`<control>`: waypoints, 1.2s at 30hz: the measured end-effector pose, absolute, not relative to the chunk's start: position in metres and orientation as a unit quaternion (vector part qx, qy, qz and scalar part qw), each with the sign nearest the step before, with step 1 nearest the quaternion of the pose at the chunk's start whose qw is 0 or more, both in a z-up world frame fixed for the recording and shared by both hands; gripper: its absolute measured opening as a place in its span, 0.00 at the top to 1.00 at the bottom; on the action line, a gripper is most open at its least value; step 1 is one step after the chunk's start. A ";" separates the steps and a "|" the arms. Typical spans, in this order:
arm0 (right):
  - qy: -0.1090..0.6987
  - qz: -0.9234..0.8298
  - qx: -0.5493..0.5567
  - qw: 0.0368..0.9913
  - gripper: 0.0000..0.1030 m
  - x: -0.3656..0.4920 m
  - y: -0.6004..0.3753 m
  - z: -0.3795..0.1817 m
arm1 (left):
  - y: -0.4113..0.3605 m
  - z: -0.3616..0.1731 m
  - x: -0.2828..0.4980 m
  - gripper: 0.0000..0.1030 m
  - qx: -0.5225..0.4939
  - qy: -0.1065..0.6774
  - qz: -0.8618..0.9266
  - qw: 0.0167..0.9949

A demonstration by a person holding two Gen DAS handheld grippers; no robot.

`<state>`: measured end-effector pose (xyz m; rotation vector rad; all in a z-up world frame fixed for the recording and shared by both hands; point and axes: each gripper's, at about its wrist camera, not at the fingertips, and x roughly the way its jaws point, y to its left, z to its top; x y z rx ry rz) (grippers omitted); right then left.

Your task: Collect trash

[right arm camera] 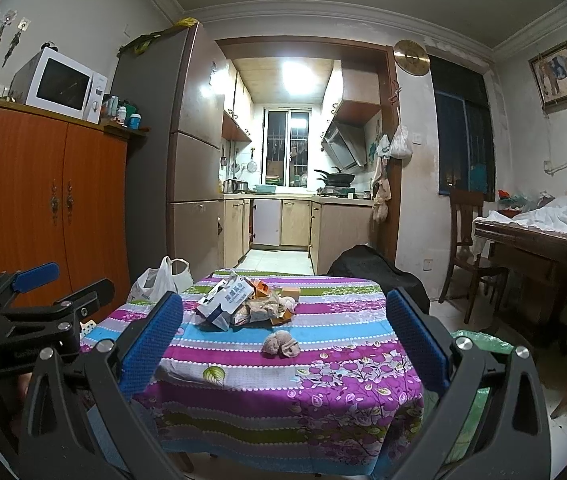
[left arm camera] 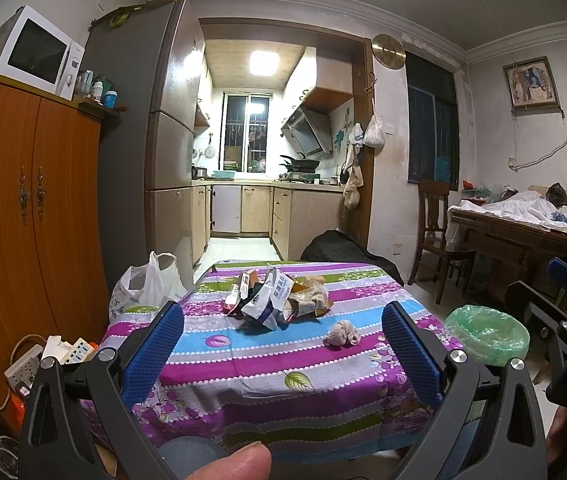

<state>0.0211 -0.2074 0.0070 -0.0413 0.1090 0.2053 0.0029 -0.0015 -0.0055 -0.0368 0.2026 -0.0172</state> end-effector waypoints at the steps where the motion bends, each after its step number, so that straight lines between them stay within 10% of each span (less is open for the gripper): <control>1: 0.055 0.103 -0.021 0.993 0.05 0.021 -0.208 0.007 | -0.002 -0.005 0.003 0.04 -0.019 0.101 -0.009 0.995; 36: 0.068 0.123 -0.034 0.989 0.05 0.039 -0.198 -0.002 | 0.022 -0.018 0.024 0.04 -0.001 0.103 0.000 0.995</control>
